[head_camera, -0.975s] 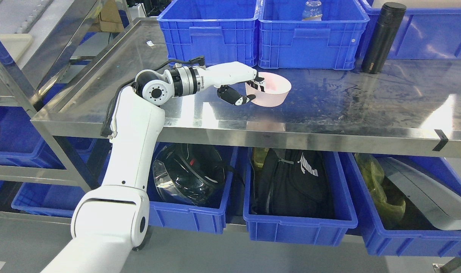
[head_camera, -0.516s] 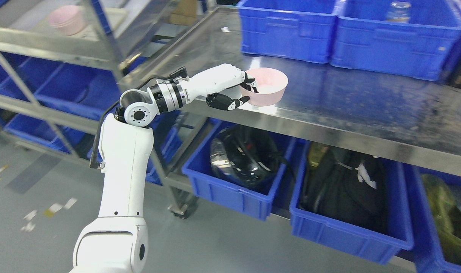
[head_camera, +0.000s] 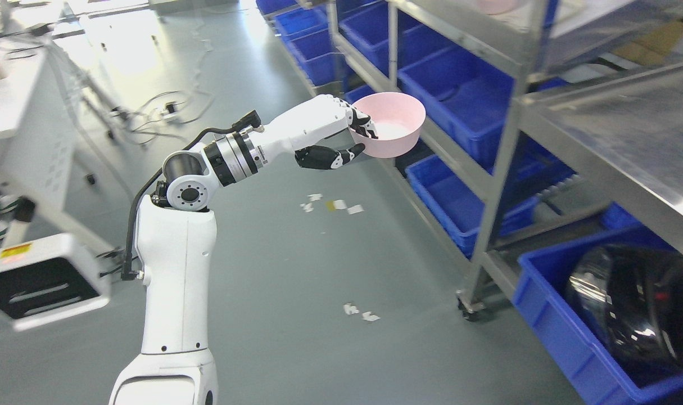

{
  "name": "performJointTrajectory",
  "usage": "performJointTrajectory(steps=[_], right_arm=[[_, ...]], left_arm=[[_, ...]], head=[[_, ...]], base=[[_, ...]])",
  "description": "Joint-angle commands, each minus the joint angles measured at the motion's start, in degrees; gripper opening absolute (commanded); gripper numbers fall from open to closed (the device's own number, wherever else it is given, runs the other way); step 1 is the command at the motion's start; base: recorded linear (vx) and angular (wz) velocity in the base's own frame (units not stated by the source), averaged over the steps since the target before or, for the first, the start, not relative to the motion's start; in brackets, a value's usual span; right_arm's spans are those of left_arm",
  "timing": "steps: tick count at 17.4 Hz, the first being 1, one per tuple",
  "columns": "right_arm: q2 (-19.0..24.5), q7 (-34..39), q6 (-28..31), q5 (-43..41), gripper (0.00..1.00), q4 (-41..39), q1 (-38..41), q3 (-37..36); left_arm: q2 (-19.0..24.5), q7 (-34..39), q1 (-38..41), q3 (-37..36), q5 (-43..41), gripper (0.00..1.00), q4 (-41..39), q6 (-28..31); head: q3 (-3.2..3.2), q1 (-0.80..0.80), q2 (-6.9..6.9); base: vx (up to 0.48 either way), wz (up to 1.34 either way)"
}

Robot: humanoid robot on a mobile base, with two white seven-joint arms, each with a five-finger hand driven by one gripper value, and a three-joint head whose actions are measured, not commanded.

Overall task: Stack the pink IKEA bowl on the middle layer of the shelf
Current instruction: 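Hold the pink bowl raised in the left hand while driving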

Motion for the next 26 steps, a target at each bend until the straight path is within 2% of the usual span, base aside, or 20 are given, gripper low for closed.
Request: performJointTrajectory(steps=[1, 6, 13, 26], right_arm=[[-1.00, 0.33, -0.02, 0.00, 1.00, -1.00, 0.19, 0.00], [-1.00, 0.33, -0.02, 0.00, 1.00, -1.00, 0.28, 0.00], [-1.00, 0.33, -0.02, 0.00, 1.00, -1.00, 0.28, 0.00], [-1.00, 0.33, -0.02, 0.00, 1.00, -1.00, 0.19, 0.00]], left_arm=[[0.99, -0.12, 3.23, -1.65, 2.82, 0.02, -11.30, -0.03], [0.99, 0.06, 3.66, -1.56, 2.99, 0.03, -12.35, -0.03], [0.99, 0.06, 4.19, -1.56, 2.99, 0.03, -12.62, -0.03], [0.99, 0.23, 4.46, -1.65, 3.87, 0.03, -12.62, -0.03]], head=[[0.00, 0.00, 0.00], [0.00, 0.00, 0.00], [0.00, 0.00, 0.00], [0.00, 0.00, 0.00]], base=[[-0.026, 1.30], [0.067, 0.75], [0.173, 0.25], [0.334, -0.01]])
